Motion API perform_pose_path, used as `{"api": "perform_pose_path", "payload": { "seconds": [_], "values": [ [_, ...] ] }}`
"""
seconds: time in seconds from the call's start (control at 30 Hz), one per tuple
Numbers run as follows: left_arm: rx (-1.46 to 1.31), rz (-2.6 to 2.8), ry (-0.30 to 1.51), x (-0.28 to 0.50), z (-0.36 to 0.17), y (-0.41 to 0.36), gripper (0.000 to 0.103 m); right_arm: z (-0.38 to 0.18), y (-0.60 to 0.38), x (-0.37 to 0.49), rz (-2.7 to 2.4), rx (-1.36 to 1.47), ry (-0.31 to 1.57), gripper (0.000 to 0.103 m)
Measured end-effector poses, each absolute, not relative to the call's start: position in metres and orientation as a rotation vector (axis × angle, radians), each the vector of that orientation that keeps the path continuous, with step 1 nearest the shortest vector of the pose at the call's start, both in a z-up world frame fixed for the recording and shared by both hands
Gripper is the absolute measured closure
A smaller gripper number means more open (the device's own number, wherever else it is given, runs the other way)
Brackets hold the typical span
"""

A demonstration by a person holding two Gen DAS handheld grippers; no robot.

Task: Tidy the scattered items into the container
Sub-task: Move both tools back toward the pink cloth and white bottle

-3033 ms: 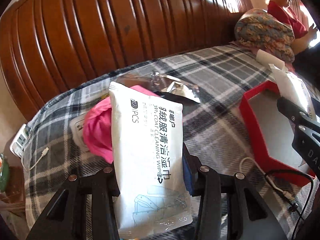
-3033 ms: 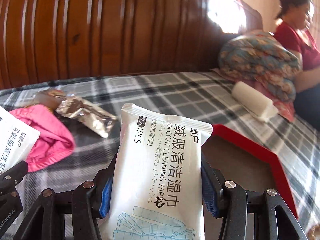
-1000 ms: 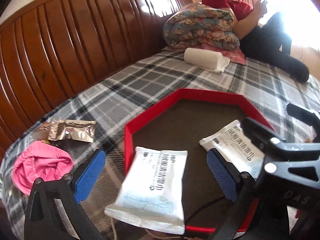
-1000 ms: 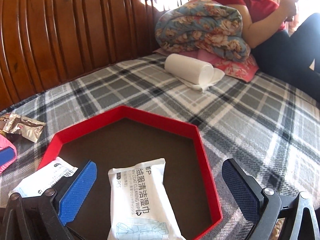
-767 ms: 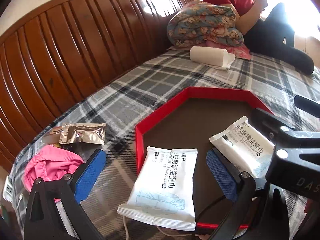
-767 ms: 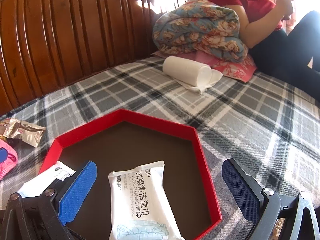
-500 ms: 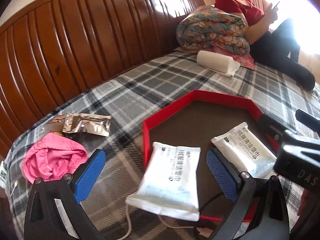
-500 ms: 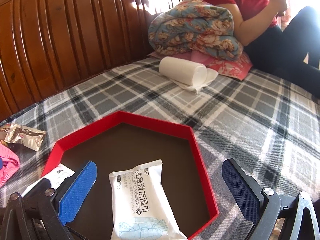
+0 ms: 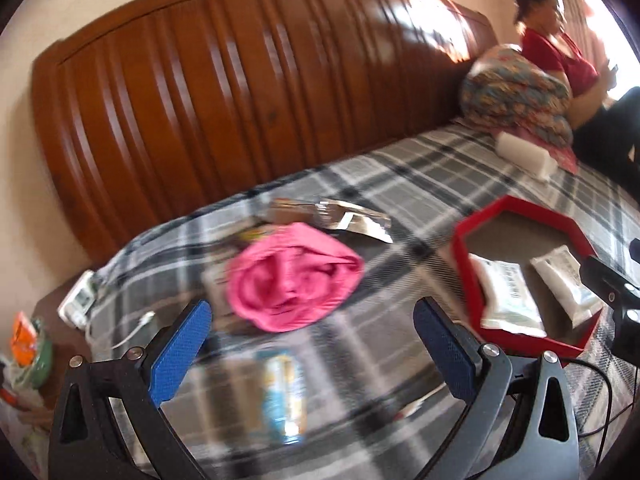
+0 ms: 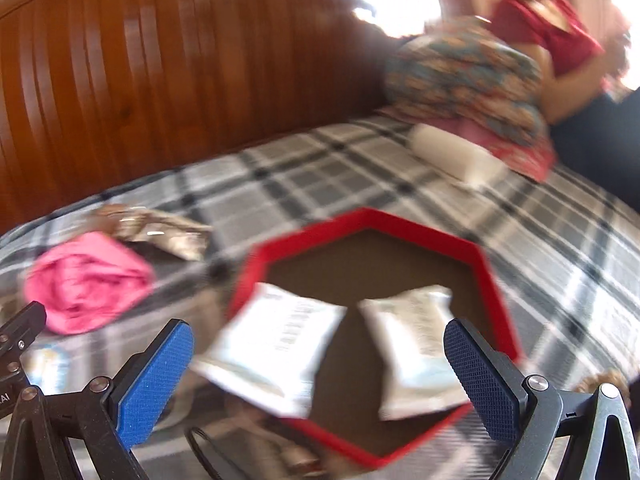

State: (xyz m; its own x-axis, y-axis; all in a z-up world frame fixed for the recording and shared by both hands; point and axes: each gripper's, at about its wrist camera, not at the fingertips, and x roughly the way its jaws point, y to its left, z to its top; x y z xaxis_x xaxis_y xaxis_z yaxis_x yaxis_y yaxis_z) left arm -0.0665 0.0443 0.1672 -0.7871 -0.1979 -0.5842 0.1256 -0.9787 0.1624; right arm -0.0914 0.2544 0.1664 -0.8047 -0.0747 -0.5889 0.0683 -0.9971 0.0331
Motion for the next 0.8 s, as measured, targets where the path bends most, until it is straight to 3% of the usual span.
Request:
{"api": "perform_pose_path", "payload": {
  "seconds": [0.13,0.37,0.57,0.63,0.7,0.8],
  "values": [
    [0.907,-2.758,-0.087,-0.042,0.177,-0.015,0.000,0.200,0.204,-0.096,-2.765,0.938,-0.010,0.000],
    [0.879,-2.783,0.035,-0.036,0.174,-0.075,0.000,0.237,0.142,-0.133,-2.565,1.258,0.044,0.000],
    [1.044,-2.807,0.118,-0.065,0.134,-0.082,0.000,0.227,0.115,-0.144,-2.599,1.031,0.114,0.000],
    [1.086,-2.785,0.130,-0.074,0.116,-0.077,0.000,0.211,0.114,-0.146,-2.640,0.919,0.020,0.000],
    [1.125,-2.768,0.134,-0.076,0.100,-0.077,0.000,0.183,0.120,-0.144,-2.704,0.836,-0.224,0.000],
    [1.090,-2.799,0.164,-0.060,0.091,-0.083,0.000,0.135,0.120,-0.155,-2.655,1.035,-0.451,0.000]
  ]
}}
